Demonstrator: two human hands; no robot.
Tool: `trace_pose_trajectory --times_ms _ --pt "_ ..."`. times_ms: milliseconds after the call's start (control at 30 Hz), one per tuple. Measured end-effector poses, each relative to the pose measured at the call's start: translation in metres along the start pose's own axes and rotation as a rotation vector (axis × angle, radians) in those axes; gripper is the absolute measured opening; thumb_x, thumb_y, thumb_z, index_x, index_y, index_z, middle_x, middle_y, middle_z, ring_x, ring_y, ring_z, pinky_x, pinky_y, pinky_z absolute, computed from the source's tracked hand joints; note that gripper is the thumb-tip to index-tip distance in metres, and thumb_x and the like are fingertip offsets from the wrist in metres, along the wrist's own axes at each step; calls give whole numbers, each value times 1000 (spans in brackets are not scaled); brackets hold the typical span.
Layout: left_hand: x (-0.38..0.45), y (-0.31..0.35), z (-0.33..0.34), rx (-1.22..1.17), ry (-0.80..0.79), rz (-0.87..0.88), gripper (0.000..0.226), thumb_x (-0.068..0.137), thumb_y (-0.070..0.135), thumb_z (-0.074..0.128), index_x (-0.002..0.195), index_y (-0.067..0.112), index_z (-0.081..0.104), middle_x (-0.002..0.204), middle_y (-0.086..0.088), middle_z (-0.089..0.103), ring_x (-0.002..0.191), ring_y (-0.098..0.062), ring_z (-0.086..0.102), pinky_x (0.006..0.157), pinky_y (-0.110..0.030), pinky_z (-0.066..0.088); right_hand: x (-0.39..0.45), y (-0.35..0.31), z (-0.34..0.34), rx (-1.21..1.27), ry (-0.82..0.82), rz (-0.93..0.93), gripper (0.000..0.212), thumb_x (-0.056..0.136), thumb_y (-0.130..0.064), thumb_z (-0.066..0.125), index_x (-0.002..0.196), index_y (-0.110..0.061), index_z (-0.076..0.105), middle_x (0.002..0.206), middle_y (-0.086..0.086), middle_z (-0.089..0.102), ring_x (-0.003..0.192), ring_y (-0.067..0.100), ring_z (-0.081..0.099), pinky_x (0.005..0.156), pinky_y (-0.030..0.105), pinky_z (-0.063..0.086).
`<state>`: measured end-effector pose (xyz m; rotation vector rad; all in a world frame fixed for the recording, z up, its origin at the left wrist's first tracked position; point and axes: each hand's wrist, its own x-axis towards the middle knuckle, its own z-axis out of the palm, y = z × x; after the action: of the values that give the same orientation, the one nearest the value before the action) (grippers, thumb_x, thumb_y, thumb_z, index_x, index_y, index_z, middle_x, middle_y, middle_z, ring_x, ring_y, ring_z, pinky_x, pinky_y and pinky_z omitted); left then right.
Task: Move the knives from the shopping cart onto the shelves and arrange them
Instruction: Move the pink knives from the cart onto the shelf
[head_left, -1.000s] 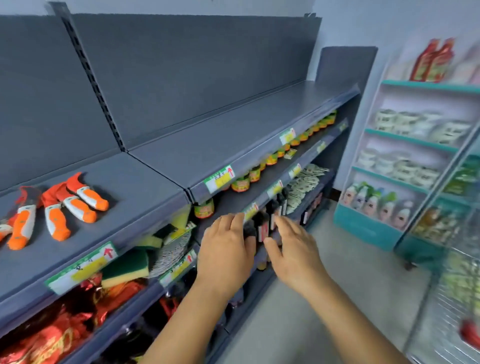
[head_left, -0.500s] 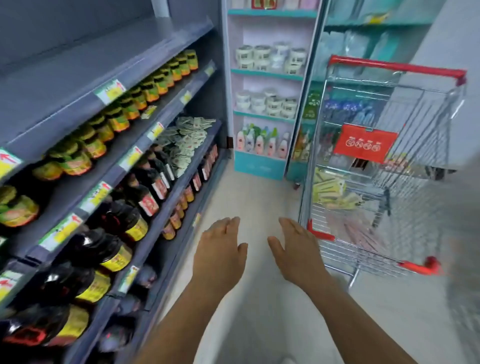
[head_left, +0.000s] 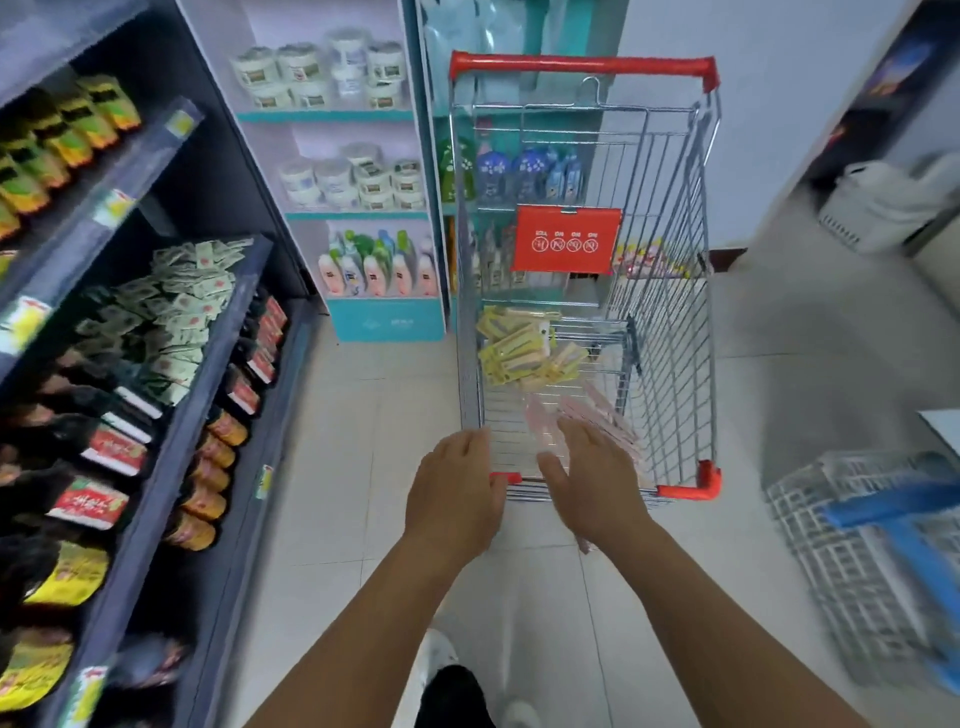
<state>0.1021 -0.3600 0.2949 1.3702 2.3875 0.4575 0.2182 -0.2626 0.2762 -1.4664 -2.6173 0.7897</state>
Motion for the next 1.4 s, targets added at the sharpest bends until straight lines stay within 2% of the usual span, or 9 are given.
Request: trace_pose_trajectory --times_ms 300,433,667,833,967,1100,1167,1267,1400 --pt "123 6 34 -25 -172 24 56 97 34 47 147 25 24 144 0 40 129 -22 39 102 -36 42 98 28 2 32 22 152 49 96 -36 45 140 -14 41 144 5 45 132 25 41 108 38 33" --pt "169 -3 54 -18 -245 10 59 95 36 47 147 24 21 138 -3 44 123 -25 44 97 -40 48 135 44 11 91 23 230 48 97 -35 47 139 -14 42 141 5 48 128 24 45 106 38 35" --pt "229 -2 99 -64 -325 -33 68 96 32 47 150 22 8 140 -9 43 124 -28 43 96 -43 44 185 86 39 160 -39 346 55 96 -31 51 144 -13 34 146 6 42 132 24 40 108 40 35" --pt "259 0 148 -78 -387 -157 76 96 32 47 151 25 -4 146 -9 35 128 -28 40 96 -43 42 217 128 65 152 -129 346 66 94 -26 56 150 -14 21 154 4 30 140 22 30 112 36 27" --pt "274 -2 191 -58 -405 -231 76 96 34 46 150 26 -7 138 -12 39 120 -29 45 90 -43 45 238 166 93 179 -220 383 77 91 -23 62 152 -20 16 156 1 26 140 22 31 113 39 31" --pt "281 -5 235 -33 -428 -312 78 95 35 47 149 26 -8 126 -11 45 112 -29 49 83 -40 48 253 201 117 172 -299 390 73 92 -20 60 151 -19 18 154 2 28 137 24 34 109 38 34" --pt "284 -6 255 -27 -440 -369 76 95 35 49 150 25 -3 130 -11 43 115 -28 47 84 -40 47 259 216 126 177 -296 390 68 91 -16 59 149 -20 24 150 2 36 132 24 41 103 37 38" --pt "284 -8 282 -24 -464 -439 78 96 34 48 151 23 -6 137 -11 37 122 -28 43 89 -41 46 264 235 142 173 -283 378 62 89 -14 59 144 -23 32 141 1 47 121 25 52 96 38 46" --pt "285 -6 303 -34 -420 -482 77 95 32 50 151 20 -2 134 -13 37 117 -28 46 87 -38 47 268 250 161 66 -264 341 55 87 -15 58 138 -23 38 132 2 51 112 27 55 84 37 50"
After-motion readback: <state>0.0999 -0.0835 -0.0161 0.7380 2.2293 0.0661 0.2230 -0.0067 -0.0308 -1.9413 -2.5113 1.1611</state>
